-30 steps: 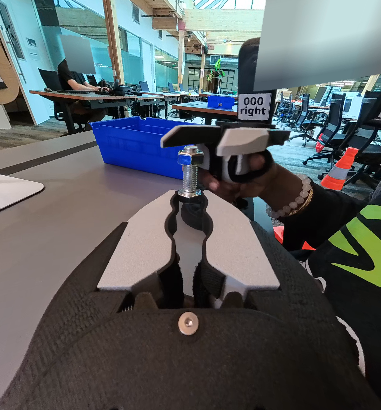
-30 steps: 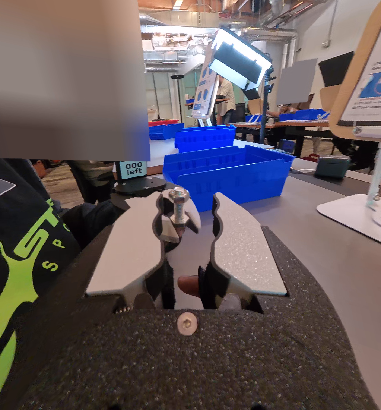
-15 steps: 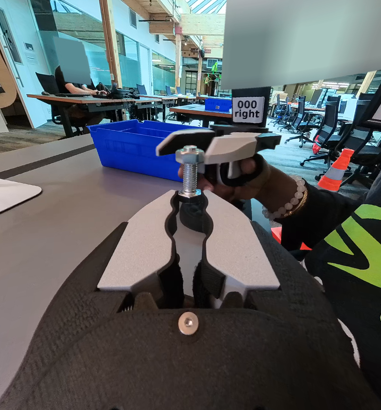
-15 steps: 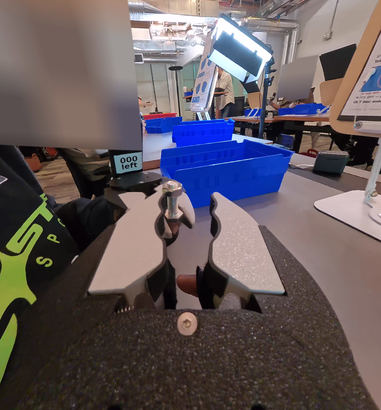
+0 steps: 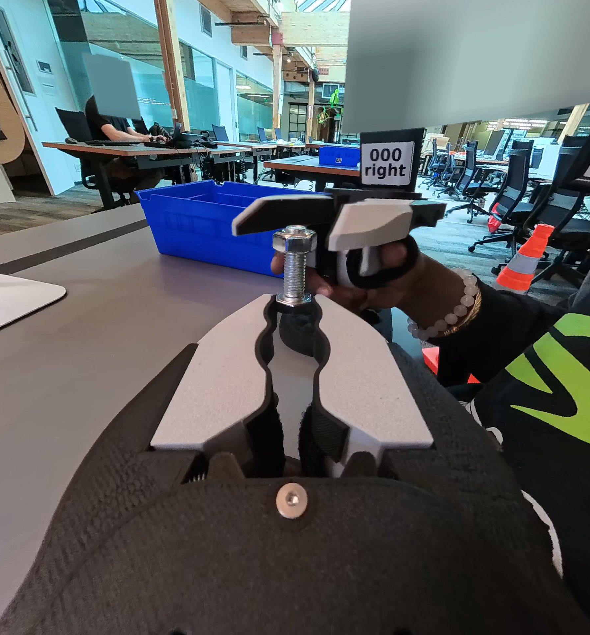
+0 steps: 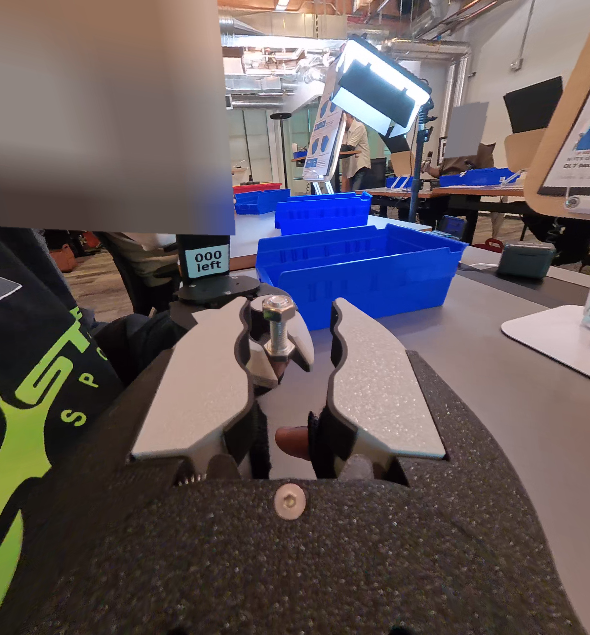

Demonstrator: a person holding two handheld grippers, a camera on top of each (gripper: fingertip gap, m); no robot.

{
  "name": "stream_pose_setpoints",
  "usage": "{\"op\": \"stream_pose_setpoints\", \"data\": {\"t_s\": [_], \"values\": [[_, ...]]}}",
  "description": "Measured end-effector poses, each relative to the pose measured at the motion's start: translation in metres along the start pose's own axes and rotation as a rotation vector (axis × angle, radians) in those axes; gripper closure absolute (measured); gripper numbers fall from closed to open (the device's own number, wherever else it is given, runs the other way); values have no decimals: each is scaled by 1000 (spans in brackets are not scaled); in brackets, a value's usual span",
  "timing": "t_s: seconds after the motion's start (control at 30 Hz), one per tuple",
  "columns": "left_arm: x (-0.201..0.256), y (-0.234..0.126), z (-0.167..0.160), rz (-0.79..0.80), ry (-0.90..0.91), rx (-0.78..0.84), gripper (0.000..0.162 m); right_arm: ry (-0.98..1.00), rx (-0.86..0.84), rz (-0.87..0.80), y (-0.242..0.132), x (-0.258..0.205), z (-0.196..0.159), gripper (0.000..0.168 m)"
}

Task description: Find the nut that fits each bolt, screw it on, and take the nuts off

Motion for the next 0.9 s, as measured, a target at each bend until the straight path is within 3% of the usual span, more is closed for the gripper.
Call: {"op": "stream_pose_setpoints", "data": {"t_s": [0.2, 0.4, 0.47, 0.53, 0.6, 0.9], "values": [[1, 0, 0, -1, 9, -2, 144, 26, -9, -19, 12, 4, -3, 122], [0, -1, 1, -5, -6, 10, 144, 21, -3, -15, -2, 3, -2, 126], [-1, -2, 1, 0, -8, 14, 144, 17, 1, -23, -10, 3, -1, 130], [0, -2, 1, -9, -10, 20, 144, 9, 10, -78, -18, 6, -1, 150], [0, -2, 1, -4, -2, 15, 144, 9, 17, -97, -23, 8, 0, 152], [0, -1, 0, 0, -1, 7, 144, 4, 16, -13, -9, 1, 1, 125]]}}
Point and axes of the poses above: each gripper's, where its closed fingertips meet, y out along the fingers, z out of its top, x = y × z across the jaws, the point moved 9 cm from there along -y, back along the fingers, and after that the axes turned 11 degrees about z, right-handed, at the moved point
